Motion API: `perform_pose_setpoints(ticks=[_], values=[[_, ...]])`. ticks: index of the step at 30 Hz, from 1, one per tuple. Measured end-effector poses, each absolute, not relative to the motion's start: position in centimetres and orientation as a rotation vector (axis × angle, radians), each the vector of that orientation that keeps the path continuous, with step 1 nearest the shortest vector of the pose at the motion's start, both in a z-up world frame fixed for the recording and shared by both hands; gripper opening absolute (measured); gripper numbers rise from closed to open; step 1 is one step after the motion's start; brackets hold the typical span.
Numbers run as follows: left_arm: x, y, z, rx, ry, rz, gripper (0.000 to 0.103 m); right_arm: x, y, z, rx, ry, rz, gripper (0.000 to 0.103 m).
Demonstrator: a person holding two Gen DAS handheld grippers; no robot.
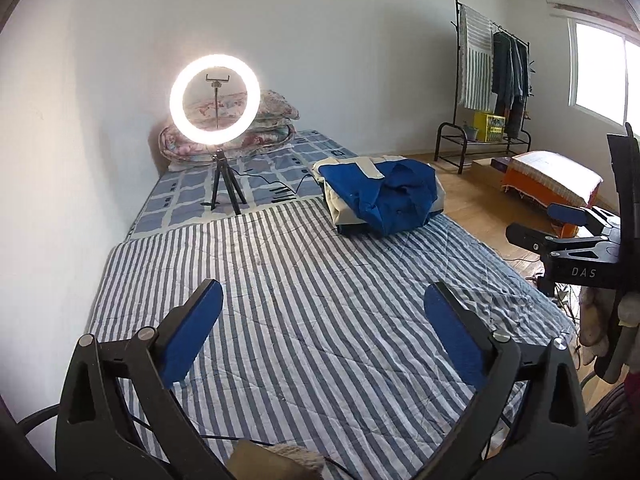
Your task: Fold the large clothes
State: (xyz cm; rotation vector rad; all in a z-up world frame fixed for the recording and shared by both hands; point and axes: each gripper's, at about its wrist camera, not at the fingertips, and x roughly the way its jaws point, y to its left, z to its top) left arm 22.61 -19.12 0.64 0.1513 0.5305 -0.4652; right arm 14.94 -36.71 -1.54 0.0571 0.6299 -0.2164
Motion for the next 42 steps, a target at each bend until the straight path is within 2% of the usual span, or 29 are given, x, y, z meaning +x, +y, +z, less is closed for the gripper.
perform_pose_setpoints(ticks=[16, 42], values=[[22.2, -18.9, -0.5, 0.165, 0.553, -0.408, 0.103, 15.1, -37.8, -4.0, 0.081, 0.644, -0.283, 0.103], [21.8, -18.8, -0.1, 0.168, 0.544, -0.418, 0.103, 15.3, -37.4, -3.9, 0.073, 0.633, -0.280, 0.103]])
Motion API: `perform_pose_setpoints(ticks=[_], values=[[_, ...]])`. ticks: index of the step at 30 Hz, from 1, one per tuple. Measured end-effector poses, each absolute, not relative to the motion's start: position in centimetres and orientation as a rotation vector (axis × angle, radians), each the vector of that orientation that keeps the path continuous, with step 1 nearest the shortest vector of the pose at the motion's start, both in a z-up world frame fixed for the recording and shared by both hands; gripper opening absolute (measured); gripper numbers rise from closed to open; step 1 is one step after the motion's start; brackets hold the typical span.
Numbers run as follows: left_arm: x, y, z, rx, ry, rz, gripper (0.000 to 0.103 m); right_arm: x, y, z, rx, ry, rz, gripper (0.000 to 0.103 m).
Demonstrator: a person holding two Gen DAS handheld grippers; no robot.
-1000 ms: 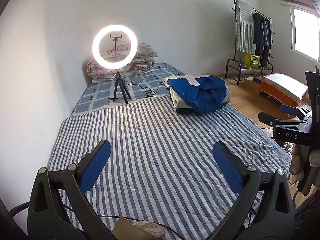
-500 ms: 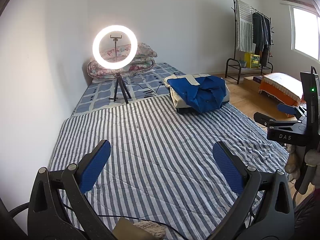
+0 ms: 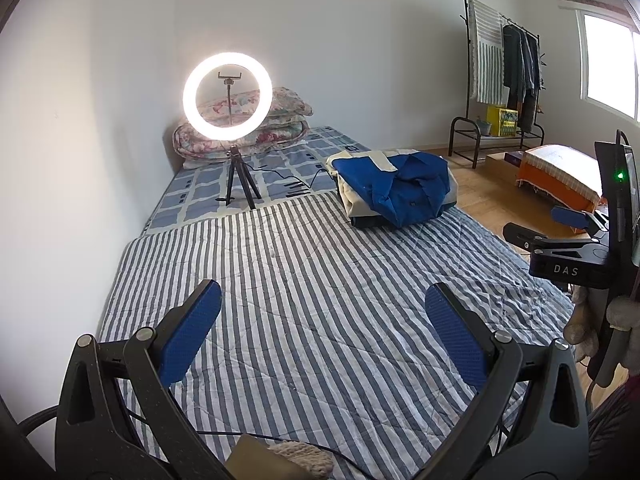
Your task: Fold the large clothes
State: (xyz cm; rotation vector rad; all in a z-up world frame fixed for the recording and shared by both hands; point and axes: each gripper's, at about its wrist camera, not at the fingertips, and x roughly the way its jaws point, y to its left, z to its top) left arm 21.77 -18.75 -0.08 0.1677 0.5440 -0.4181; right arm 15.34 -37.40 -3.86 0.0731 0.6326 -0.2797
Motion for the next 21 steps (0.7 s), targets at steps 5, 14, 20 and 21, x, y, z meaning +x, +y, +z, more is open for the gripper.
perform_pose_setpoints(ticks=[5, 14, 20, 21], values=[[21.75, -18.81, -0.08, 0.166, 0.546, -0.419, 0.103, 15.36, -37.55, -4.07, 0.076, 0.639, -0.280, 0.103], [21.59, -18.93, 0.02, 0.165, 0.540, -0.413, 0.103, 15.46, -37.63, -4.13, 0.074, 0.642, -0.278, 0.103], [21.57, -18.86, 0.03, 0.166, 0.546, -0.414, 0.103, 15.52, -37.71, -4.18, 0.071, 0.641, -0.280, 0.103], [21.58, -18.80, 0.07, 0.164, 0.547, -0.414, 0.103, 15.53, -37.74, -4.18, 0.072, 0.641, -0.281, 0.103]])
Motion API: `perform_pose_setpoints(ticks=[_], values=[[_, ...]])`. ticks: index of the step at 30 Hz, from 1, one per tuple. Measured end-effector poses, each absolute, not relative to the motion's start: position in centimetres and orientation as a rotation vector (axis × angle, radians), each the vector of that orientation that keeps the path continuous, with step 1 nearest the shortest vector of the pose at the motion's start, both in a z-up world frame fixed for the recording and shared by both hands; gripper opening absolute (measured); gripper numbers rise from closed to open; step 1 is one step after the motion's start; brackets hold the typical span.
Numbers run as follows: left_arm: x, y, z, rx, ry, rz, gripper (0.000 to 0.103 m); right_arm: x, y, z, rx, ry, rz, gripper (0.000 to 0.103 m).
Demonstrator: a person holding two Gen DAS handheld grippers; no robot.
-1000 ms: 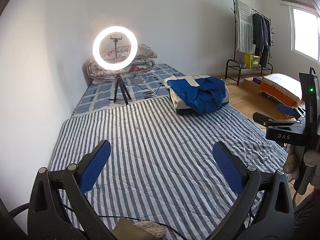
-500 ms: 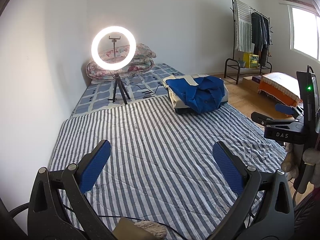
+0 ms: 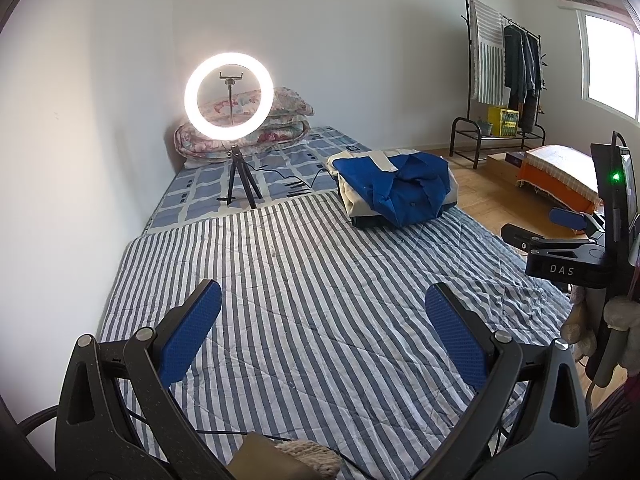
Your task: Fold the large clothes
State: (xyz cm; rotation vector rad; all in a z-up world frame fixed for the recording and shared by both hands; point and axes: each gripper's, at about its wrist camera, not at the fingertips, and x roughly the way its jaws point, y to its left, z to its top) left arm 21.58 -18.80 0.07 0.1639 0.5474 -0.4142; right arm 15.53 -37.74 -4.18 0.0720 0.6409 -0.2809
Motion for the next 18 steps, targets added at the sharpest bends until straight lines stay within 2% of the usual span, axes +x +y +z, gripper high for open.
perform_pose_setpoints(ticks=[18], values=[[21.60, -18.47, 0.14, 0.152, 0.542, -0.402, 0.103, 15.56, -37.70, -4.18, 0.076, 0.644, -0.281, 0.103]])
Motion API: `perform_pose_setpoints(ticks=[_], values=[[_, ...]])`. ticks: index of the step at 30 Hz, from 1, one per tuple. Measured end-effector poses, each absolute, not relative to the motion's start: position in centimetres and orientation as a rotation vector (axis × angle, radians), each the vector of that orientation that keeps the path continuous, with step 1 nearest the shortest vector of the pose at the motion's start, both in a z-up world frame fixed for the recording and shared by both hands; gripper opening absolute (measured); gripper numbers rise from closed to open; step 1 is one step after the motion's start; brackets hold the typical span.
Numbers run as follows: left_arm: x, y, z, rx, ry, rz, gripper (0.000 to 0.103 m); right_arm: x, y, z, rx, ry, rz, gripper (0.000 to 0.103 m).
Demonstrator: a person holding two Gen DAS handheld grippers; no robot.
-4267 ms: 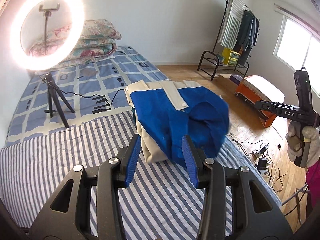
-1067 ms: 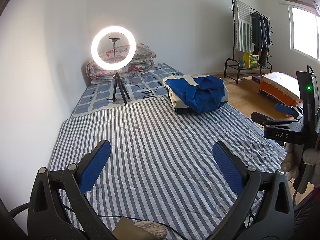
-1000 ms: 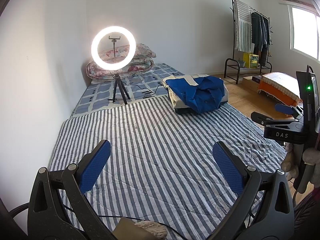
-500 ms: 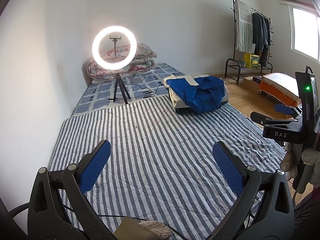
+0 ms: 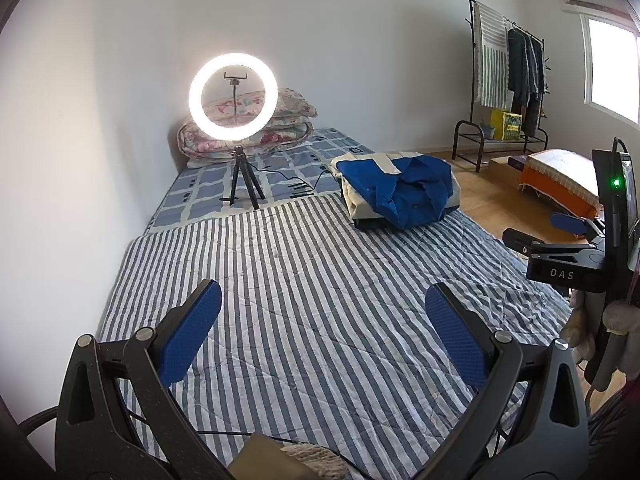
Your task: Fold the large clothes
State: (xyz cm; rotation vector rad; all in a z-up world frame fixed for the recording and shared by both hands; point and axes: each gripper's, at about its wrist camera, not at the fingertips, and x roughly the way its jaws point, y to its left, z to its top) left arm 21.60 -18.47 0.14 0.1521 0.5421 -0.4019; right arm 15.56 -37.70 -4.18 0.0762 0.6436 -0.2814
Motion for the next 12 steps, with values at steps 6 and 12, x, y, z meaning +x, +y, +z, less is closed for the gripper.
perform_pose_setpoints(ticks=[6, 12], values=[[21.49, -18.43, 0.20, 0.149, 0.533, -0.409, 0.103, 15.58, -37.64, -4.23, 0.073, 0.646, -0.277, 0.103], [20.94, -18.71, 0.31, 0.167, 0.504, -0.410, 0.103, 15.67, -37.86, -4.25, 0.083, 0.646, -0.278, 0.103]])
